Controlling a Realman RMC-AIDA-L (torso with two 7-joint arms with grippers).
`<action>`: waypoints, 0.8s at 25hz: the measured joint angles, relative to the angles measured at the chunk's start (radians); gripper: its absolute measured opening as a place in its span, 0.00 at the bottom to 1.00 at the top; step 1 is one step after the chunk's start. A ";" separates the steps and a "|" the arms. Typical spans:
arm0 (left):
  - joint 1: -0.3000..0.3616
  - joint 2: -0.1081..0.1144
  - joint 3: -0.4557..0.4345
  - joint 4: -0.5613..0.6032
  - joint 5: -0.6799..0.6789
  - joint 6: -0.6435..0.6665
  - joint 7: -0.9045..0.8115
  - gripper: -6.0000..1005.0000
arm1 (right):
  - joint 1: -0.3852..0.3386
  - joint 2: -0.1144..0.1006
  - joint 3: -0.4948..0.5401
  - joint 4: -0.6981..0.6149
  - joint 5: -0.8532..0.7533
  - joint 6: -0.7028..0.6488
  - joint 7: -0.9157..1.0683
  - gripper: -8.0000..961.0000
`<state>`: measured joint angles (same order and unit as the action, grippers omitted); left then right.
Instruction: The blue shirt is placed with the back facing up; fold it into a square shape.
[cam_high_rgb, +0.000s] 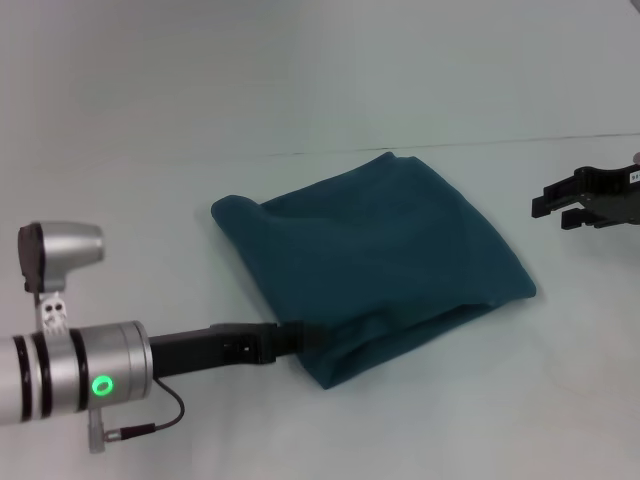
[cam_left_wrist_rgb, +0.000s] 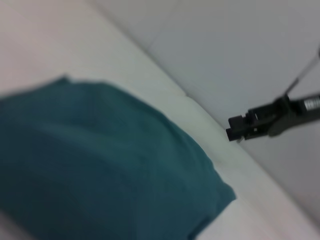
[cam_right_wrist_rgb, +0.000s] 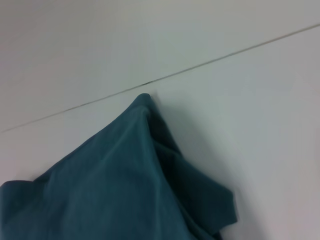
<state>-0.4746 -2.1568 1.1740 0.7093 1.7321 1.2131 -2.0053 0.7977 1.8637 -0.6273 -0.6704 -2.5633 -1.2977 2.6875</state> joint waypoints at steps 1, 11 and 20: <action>-0.007 0.004 -0.010 0.007 0.021 0.023 -0.103 0.25 | 0.000 0.000 -0.001 0.000 0.000 0.000 0.000 0.55; -0.089 0.030 -0.100 -0.117 0.072 0.091 -0.611 0.38 | 0.014 0.004 -0.003 0.000 0.000 -0.001 -0.012 0.55; -0.131 0.024 -0.143 -0.247 0.076 0.081 -0.687 0.38 | 0.023 0.013 -0.004 0.000 0.000 0.004 -0.038 0.55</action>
<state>-0.6056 -2.1328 1.0313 0.4620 1.8076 1.2942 -2.6924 0.8211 1.8769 -0.6317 -0.6704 -2.5632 -1.2933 2.6491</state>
